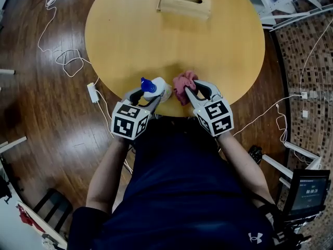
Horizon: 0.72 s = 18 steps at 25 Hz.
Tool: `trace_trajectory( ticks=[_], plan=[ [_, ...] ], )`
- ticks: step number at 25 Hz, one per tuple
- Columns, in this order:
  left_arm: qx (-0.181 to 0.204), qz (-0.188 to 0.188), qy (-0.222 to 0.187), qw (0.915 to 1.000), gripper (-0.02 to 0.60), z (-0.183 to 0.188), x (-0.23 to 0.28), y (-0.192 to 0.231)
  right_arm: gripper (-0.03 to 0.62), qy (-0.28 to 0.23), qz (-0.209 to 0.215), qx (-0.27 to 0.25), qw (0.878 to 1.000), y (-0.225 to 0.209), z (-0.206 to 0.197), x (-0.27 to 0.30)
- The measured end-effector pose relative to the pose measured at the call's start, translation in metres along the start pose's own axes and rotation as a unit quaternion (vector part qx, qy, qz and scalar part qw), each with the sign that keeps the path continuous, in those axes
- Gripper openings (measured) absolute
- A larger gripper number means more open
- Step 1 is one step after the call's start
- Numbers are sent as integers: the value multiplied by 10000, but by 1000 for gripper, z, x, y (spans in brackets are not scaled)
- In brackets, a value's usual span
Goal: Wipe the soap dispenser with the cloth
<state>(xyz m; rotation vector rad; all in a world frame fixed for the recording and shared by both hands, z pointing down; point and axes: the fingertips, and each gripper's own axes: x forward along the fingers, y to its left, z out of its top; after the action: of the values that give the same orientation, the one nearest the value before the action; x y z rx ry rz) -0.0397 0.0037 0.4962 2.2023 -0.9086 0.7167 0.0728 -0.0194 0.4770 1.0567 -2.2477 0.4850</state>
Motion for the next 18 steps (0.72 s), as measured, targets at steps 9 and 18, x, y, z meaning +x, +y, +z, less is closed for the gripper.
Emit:
trace_trajectory(
  ticks=[9,18],
  plan=[
    [-1783,-196,-1115,9775,230,-15,-6,9,97,193,901,-989,9908,72,0,35],
    [-974,-277,-1170,9880,232,-13,-5,-2,97,950,573,-15,9938,10,-42,35]
  ],
)
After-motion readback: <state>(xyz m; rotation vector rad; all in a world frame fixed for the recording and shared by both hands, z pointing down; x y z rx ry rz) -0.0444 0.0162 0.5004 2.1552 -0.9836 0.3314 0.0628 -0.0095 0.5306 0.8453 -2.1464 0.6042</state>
